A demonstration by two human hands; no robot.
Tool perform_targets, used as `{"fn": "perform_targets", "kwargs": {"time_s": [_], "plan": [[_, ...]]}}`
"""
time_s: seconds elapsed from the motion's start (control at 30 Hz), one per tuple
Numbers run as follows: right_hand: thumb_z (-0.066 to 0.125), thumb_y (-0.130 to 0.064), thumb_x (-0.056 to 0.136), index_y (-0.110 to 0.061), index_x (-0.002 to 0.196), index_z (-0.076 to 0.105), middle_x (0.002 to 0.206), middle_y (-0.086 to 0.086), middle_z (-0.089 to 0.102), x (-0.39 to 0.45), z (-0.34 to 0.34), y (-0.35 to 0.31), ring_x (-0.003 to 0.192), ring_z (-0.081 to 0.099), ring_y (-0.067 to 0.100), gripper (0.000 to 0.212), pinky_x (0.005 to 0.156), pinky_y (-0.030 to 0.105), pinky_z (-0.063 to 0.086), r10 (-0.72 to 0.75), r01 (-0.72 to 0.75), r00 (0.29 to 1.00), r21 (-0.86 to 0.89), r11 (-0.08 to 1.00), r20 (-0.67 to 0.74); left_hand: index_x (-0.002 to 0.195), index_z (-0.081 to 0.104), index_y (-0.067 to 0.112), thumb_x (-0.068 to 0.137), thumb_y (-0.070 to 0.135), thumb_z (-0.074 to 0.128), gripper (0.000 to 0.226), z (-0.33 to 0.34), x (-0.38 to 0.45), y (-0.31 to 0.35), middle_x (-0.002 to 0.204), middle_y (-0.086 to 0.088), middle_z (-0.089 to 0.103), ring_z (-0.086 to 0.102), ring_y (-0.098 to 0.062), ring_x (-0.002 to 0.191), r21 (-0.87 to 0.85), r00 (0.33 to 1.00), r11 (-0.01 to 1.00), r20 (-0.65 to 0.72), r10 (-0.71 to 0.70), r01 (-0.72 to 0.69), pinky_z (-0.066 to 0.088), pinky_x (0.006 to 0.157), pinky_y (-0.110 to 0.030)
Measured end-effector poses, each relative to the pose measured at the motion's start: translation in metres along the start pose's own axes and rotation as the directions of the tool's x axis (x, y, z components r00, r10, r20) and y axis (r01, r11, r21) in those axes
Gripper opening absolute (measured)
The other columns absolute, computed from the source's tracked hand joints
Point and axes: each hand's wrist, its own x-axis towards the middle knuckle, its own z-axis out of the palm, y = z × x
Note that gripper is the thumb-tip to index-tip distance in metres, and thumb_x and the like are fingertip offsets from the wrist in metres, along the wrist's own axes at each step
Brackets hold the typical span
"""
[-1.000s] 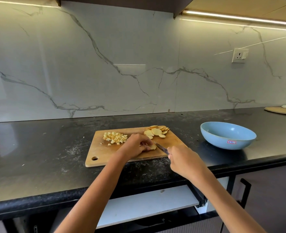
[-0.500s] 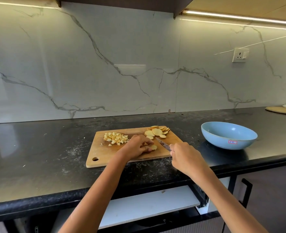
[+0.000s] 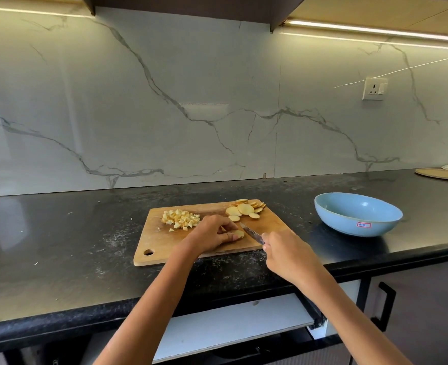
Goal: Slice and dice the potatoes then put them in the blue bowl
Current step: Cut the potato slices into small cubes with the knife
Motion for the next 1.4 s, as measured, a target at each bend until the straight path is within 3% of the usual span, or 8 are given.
{"fn": "perform_targets", "kwargs": {"time_s": [0.13,0.33,0.5,0.63,0.87,1.0,1.17,1.4], "plan": [[0.046,-0.014,0.096,-0.012,0.106,0.059,0.091,0.005,0.06,0.001,0.005,-0.012,0.085,0.061,0.017,0.016,0.064,0.025,0.042,-0.004,0.004,1.0,-0.022,1.0,0.015,0.108,0.068,0.016,0.085,0.035,0.063,0.03,0.003,0.0,0.002,0.107,0.001,0.067,0.054,-0.009,0.086,0.022,0.998,0.999,-0.056,-0.041,0.043,0.047,0.076,-0.023],[0.049,-0.015,0.095,-0.012,0.109,0.058,0.099,0.006,0.064,0.005,0.008,-0.022,0.087,0.061,0.017,0.016,0.063,0.024,0.039,-0.035,0.034,0.999,-0.056,0.998,-0.01,0.112,0.066,0.013,0.082,0.026,0.069,0.033,-0.001,-0.002,0.0,0.105,-0.002,0.066,0.051,-0.006,0.081,-0.009,0.994,0.999,-0.098,-0.045,0.044,0.039,0.061,-0.008],[0.045,-0.016,0.097,-0.012,0.11,0.057,0.08,-0.003,0.05,0.008,-0.001,-0.015,0.074,0.051,0.011,0.018,0.056,0.02,0.035,-0.018,0.017,0.998,-0.016,1.0,-0.053,0.115,0.064,0.008,0.08,0.023,0.071,0.039,-0.004,-0.004,-0.003,0.107,-0.006,0.066,0.054,-0.007,0.083,-0.041,0.992,0.998,-0.119,-0.045,0.041,0.046,0.072,-0.013],[0.046,-0.016,0.097,-0.01,0.106,0.058,0.068,-0.006,0.04,0.01,-0.003,-0.017,0.067,0.047,0.009,0.017,0.047,0.018,0.027,-0.042,0.042,0.999,-0.007,0.999,-0.014,0.114,0.065,0.009,0.08,0.024,0.07,0.036,-0.003,-0.004,-0.002,0.106,-0.004,0.067,0.054,-0.005,0.08,-0.022,0.991,0.999,-0.132,-0.033,0.031,0.043,0.065,-0.008],[0.048,-0.01,0.095,-0.008,0.111,0.058,0.1,0.009,0.062,0.003,-0.005,-0.034,0.089,0.06,0.022,0.019,0.062,0.026,0.036,-0.037,0.039,0.999,-0.064,0.997,0.028,0.108,0.067,0.01,0.079,0.023,0.072,0.032,-0.001,-0.004,-0.002,0.099,-0.002,0.067,0.052,-0.002,0.072,-0.05,0.985,0.997,-0.158,-0.062,0.054,0.043,0.061,-0.007],[0.048,-0.008,0.094,-0.008,0.115,0.056,0.111,0.009,0.06,0.012,0.0,-0.043,0.096,0.059,0.021,0.022,0.066,0.024,0.038,-0.067,0.07,0.997,-0.102,0.992,0.036,0.107,0.067,0.01,0.076,0.021,0.075,0.033,-0.002,-0.004,-0.004,0.096,-0.002,0.068,0.058,-0.005,0.076,-0.076,0.981,0.995,-0.176,-0.083,0.071,0.049,0.07,-0.013],[0.048,-0.007,0.094,-0.007,0.114,0.054,0.111,0.01,0.059,0.009,0.002,-0.036,0.097,0.059,0.022,0.021,0.067,0.025,0.038,-0.098,0.102,0.994,-0.119,0.988,0.043,0.109,0.063,0.009,0.074,0.017,0.077,0.039,-0.001,-0.005,-0.001,0.085,0.003,0.064,0.059,-0.007,0.073,-0.151,0.974,0.984,-0.19,-0.122,0.094,0.051,0.071,-0.017],[0.05,-0.009,0.094,-0.009,0.116,0.053,0.107,0.007,0.062,-0.003,0.007,-0.027,0.094,0.062,0.019,0.022,0.066,0.023,0.041,-0.068,0.066,0.998,-0.122,0.99,-0.017,0.11,0.062,0.01,0.074,0.022,0.077,0.04,0.0,-0.006,0.001,0.089,0.0,0.065,0.063,-0.013,0.08,-0.152,0.973,0.983,-0.188,-0.135,0.107,0.054,0.075,-0.021]]}}
